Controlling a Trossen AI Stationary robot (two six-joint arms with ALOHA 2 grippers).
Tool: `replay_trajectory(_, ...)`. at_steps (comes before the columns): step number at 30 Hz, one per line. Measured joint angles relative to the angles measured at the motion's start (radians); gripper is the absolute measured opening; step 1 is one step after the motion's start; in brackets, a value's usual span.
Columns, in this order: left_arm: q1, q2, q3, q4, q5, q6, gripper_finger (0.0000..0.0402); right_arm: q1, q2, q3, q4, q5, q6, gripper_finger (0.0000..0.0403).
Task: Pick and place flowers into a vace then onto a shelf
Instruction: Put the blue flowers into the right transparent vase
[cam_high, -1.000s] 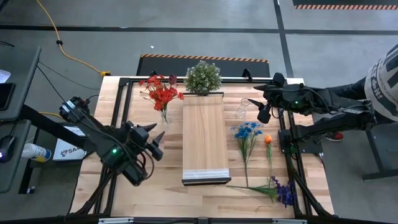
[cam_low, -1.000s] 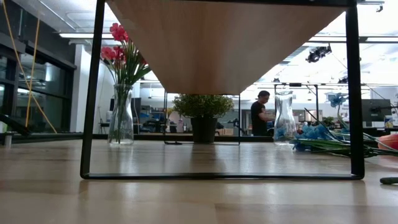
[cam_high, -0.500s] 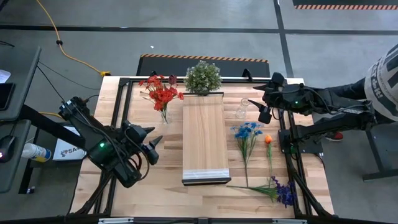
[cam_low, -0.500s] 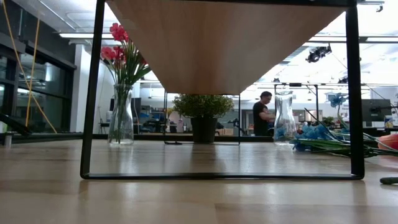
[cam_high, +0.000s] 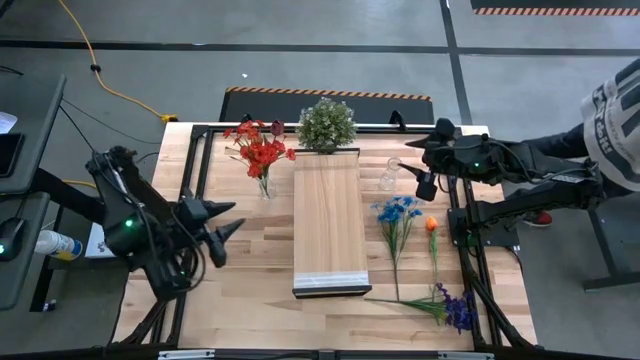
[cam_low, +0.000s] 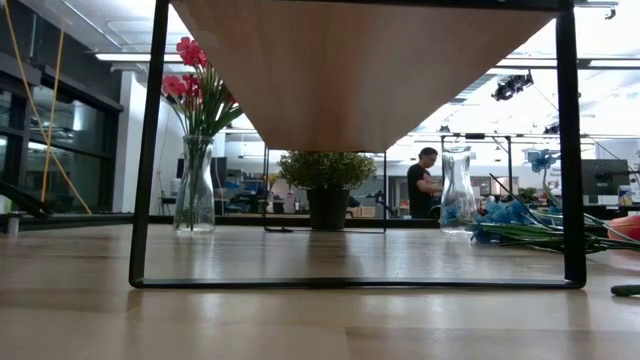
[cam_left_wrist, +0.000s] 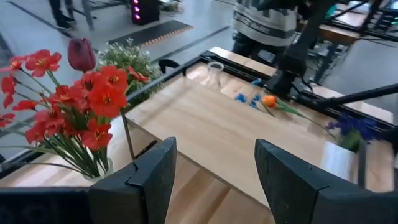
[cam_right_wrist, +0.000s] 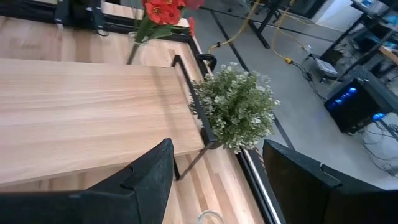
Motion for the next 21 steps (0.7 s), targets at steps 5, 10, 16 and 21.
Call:
replay_trajectory(5, -0.01, -0.053, -0.048, 0.002, 0.007, 0.0, 0.025, 0.0, 0.0, 0.0, 0.0, -0.009, 0.004, 0.0236)
replay_trajectory(10, -0.01, -0.106, -0.132, 0.001, 0.018, -0.023, 0.025, 0.0, 0.0, 0.0, -0.003, -0.003, 0.004, 0.0236)
replay_trajectory(16, -0.01, -0.171, -0.244, 0.002, 0.022, -0.098, 0.025, 0.0, 0.0, 0.0, -0.004, 0.05, 0.037, 0.0236)
replay_trajectory(21, -0.048, -0.223, -0.319, 0.001, -0.013, -0.128, 0.025, -0.001, 0.0, 0.0, -0.033, 0.094, 0.105, 0.0236)
